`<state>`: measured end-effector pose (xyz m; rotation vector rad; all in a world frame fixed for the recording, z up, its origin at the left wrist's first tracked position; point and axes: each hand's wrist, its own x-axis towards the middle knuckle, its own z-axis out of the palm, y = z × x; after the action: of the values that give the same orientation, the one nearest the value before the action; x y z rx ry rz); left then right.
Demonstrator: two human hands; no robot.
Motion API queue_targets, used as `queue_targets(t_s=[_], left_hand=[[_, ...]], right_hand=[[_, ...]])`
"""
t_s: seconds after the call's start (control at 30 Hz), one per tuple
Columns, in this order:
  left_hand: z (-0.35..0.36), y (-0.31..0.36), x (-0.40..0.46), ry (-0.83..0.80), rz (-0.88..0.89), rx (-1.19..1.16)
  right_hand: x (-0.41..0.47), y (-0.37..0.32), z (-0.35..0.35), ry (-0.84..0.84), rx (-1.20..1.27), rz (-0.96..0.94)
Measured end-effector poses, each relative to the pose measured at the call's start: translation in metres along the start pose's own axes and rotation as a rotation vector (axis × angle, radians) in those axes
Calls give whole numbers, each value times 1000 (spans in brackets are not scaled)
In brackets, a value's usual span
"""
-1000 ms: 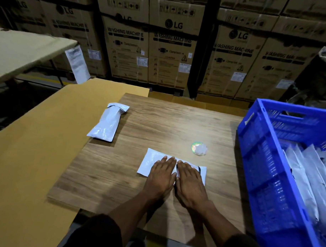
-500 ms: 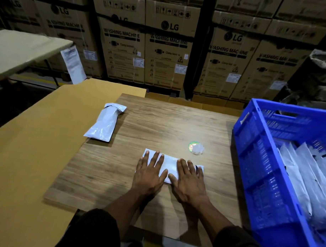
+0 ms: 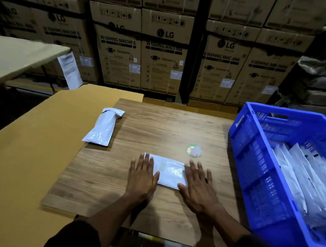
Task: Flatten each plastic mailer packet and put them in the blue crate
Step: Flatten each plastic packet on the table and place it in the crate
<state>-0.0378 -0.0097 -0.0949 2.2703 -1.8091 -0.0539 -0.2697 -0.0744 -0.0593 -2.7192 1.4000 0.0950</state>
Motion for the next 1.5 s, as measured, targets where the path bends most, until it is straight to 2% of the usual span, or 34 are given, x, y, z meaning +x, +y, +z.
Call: queue_targets(t_s=[0.13,0.27,0.37,0.47,0.57,0.63,0.7,0.77,0.87,0.97,1.07,1.17,1.33,1.4,1.5], left_hand=[[1,30,4,-16,252,-103],[10,21,5,-82,170,-180],[10,8,7,-51,154,-120],[6,3,8,-88,151,-67],[9,1,6,-85,134,-125],[8,-2,3,-62,197,-135],[3,-5,-2,-84,333,-69],[-2,-9,-2,-103,359,-36],[-13,-8,3,-69,304,-80],[-20,-5,11,-57,348,-75],[-23,-5,19,-49,363,-55],[-24,-2,24,-11,354,-11],[-18,2,25,85,72,-185],[-7,3,20,118,44,-231],[5,6,14,77,90,-151]], right_hand=[[9,-22,8,-33,-26,-188],[12,-8,6,-76,3,-199],[8,6,2,-105,7,-183],[1,10,1,-71,-37,-182],[-2,9,-1,-77,-11,-184],[-4,8,-11,-72,50,-167],[-6,7,-22,-98,105,-148],[-11,2,-33,-104,111,-173],[-22,-18,-37,24,-112,-387],[-28,-40,-30,134,-250,-623],[-11,-39,-28,126,-321,-523],[11,-31,-32,30,-281,-446],[20,-7,-66,47,-242,-374],[22,6,-76,13,-176,-308],[22,25,-87,132,-92,-239]])
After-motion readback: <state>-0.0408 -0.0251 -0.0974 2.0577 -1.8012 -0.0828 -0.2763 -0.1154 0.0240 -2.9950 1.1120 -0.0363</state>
